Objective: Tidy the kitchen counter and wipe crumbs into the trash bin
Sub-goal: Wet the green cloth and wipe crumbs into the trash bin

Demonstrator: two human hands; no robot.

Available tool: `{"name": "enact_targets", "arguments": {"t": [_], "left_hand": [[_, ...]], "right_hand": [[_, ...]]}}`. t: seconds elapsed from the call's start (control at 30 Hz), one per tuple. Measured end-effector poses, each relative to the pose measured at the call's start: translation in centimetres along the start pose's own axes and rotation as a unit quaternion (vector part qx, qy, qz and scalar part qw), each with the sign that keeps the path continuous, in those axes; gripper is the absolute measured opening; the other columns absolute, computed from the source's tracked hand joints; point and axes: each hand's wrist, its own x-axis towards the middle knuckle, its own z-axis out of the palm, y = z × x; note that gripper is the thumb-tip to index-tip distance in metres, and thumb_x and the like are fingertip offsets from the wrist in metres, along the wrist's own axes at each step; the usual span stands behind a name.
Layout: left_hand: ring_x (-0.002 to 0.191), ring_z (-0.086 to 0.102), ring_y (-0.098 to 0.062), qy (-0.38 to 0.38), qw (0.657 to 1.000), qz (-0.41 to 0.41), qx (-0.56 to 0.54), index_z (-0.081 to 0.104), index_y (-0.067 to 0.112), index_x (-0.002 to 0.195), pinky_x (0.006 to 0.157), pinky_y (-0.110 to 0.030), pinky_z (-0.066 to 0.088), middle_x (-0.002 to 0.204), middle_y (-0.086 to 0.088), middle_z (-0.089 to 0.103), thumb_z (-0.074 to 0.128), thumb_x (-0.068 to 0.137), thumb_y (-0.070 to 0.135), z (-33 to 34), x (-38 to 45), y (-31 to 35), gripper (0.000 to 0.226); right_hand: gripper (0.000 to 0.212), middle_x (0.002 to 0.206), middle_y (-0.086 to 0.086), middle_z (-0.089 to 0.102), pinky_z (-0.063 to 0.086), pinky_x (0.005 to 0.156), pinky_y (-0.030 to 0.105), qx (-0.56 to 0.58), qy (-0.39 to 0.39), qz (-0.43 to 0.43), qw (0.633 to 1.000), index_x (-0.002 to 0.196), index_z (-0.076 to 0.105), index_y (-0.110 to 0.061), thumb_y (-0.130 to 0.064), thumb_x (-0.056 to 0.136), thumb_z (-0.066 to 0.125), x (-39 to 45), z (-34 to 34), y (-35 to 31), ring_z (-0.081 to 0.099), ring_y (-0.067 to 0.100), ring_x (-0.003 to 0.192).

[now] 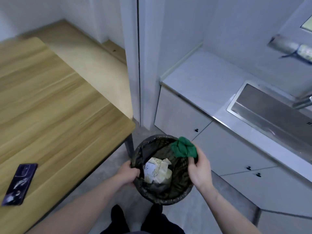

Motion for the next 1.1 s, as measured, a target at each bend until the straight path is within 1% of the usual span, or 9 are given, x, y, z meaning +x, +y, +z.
{"name": "enact_targets", "arguments": {"t": [0.13,0.27,0.33,0.43,0.5,0.57,0.77,0.9,1.1], "left_hand": [[0.074,0.068,-0.036,0.018,0.999,0.025,0.028,0.058,0.011,0.115,0.058,-0.041,0.062,0.092,-0.017,0.067,0.057,0.077,0.002,1.9,-0.9,4.9,0.039],[0.080,0.068,-0.036,0.012,0.999,0.037,0.031,0.056,0.007,0.118,0.067,-0.041,0.059,0.097,-0.021,0.066,0.057,0.080,0.001,3.0,-0.6,8.5,0.038],[0.088,0.070,-0.041,0.006,0.999,0.037,0.029,0.055,0.007,0.118,0.073,-0.048,0.061,0.107,-0.026,0.067,0.056,0.082,0.001,3.1,-0.2,10.0,0.036],[0.094,0.071,-0.044,0.006,0.998,0.038,0.040,0.055,0.007,0.117,0.079,-0.057,0.061,0.108,-0.027,0.067,0.057,0.080,0.002,3.1,1.2,12.3,0.037],[0.087,0.070,-0.040,-0.001,0.998,0.040,0.047,0.054,0.005,0.117,0.074,-0.047,0.063,0.102,-0.023,0.067,0.059,0.080,0.003,3.0,2.3,13.8,0.038],[0.075,0.065,-0.033,-0.019,0.997,0.041,0.055,0.054,0.003,0.118,0.060,-0.035,0.053,0.091,-0.018,0.063,0.059,0.076,0.005,2.9,3.6,15.3,0.042],[0.063,0.066,-0.037,-0.052,0.995,0.021,0.079,0.056,0.004,0.111,0.063,-0.043,0.058,0.083,-0.021,0.063,0.057,0.058,0.011,1.8,7.3,18.6,0.054],[0.079,0.074,-0.048,-0.069,0.993,-0.003,0.094,0.052,0.007,0.118,0.077,-0.067,0.057,0.104,-0.032,0.068,0.058,0.061,0.012,0.5,10.3,19.8,0.057],[0.101,0.069,-0.047,-0.090,0.990,-0.053,0.090,0.045,0.011,0.122,0.081,-0.066,0.056,0.115,-0.023,0.056,0.061,0.062,0.009,-0.6,13.3,21.6,0.063]], "right_hand": [[0.060,0.132,-0.021,0.063,0.044,0.111,0.037,0.008,0.037,-0.001,0.999,0.138,0.054,-0.038,-0.002,0.090,0.050,2.8,-4.4,0.2,0.056,0.004,0.125],[0.053,0.129,-0.018,0.065,0.046,0.110,0.039,0.029,0.078,0.004,0.997,0.136,0.056,-0.037,-0.005,0.094,0.050,5.9,-7.7,0.7,0.058,0.007,0.122],[0.052,0.128,-0.016,0.066,0.047,0.109,0.040,0.047,0.088,0.008,0.995,0.136,0.057,-0.038,-0.006,0.095,0.050,7.5,-8.8,0.8,0.059,0.009,0.122],[0.057,0.124,-0.019,0.066,0.047,0.105,0.035,0.062,0.112,0.022,0.992,0.129,0.053,-0.052,-0.006,0.094,0.050,9.7,-9.9,0.4,0.060,0.011,0.119],[0.062,0.122,-0.022,0.066,0.046,0.103,0.033,0.072,0.123,0.027,0.989,0.122,0.052,-0.060,-0.005,0.094,0.050,11.1,-10.2,0.2,0.059,0.009,0.117],[0.058,0.124,-0.019,0.066,0.048,0.105,0.037,0.076,0.129,0.039,0.988,0.125,0.053,-0.055,-0.006,0.094,0.049,12.6,-10.3,0.3,0.059,0.011,0.117],[0.052,0.126,-0.012,0.065,0.047,0.107,0.041,0.070,0.138,0.072,0.985,0.135,0.055,-0.034,-0.002,0.094,0.047,17.2,-10.0,0.7,0.059,0.014,0.118],[0.054,0.124,-0.014,0.066,0.048,0.102,0.034,0.063,0.158,0.090,0.981,0.133,0.055,-0.038,-0.003,0.093,0.048,20.1,-9.7,0.8,0.060,0.012,0.114],[0.055,0.121,-0.011,0.068,0.049,0.099,0.035,0.055,0.152,0.110,0.981,0.133,0.056,-0.035,-0.001,0.091,0.048,24.2,-9.4,1.3,0.061,0.016,0.111]]}}
